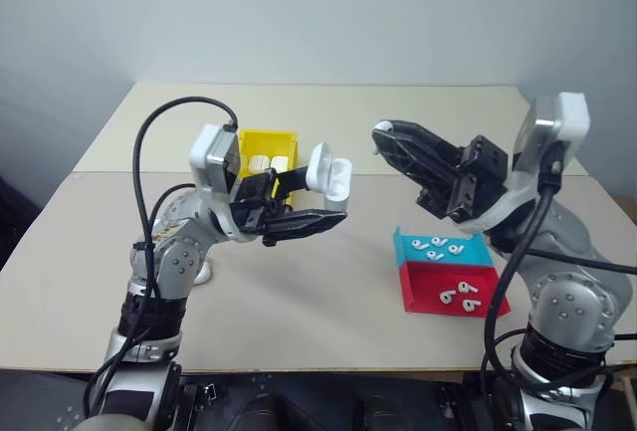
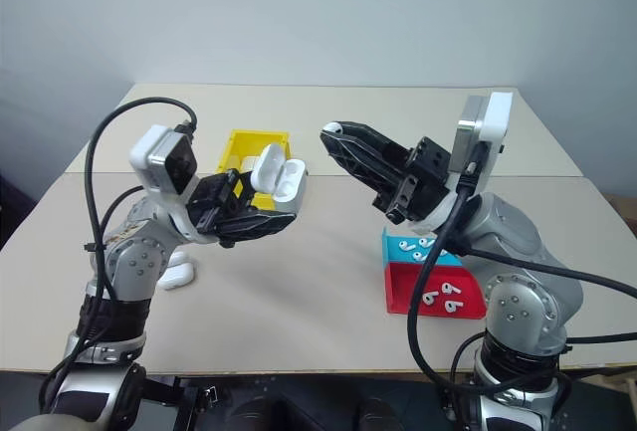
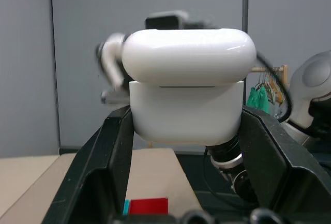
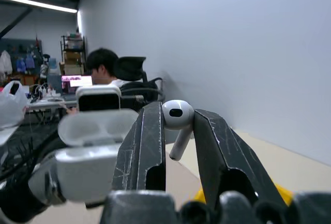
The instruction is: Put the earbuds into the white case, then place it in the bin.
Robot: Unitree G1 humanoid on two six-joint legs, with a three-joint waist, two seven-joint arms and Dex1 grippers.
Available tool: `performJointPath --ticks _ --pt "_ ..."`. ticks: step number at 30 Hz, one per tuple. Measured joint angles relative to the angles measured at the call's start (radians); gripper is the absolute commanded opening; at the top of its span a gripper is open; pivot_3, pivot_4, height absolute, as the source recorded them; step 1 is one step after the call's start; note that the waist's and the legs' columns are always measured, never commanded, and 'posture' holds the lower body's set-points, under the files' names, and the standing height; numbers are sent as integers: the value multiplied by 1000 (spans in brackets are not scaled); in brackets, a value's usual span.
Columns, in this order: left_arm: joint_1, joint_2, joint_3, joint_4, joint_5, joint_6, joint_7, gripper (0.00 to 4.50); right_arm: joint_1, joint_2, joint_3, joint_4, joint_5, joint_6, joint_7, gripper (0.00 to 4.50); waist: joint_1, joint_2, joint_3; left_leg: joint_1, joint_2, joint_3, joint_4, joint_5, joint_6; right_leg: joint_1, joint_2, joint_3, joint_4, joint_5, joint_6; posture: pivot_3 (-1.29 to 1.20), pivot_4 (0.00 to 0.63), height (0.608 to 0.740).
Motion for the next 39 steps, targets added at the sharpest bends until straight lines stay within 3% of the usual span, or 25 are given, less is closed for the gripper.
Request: performJointPath --ticks 8,18,39 --pt "1 -21 -1 5 24 0 10 2750 -2 -80 117 -30 -61 -48 -2 635 0 0 0 0 0 0 0 0 0 0 0 0 0 0 0 0 150 740" --pt "6 -15 -1 5 33 0 3 2750 17 -129 149 -15 -102 -135 46 635 -1 0 0 0 0 0 0 0 1 0 0 0 0 0 0 0 150 740" --pt "12 -21 -5 0 67 -10 -34 2750 12 -168 197 -1 -77 -137 54 635 0 0 0 0 0 0 0 0 1 0 0 0 0 0 0 0 150 740"
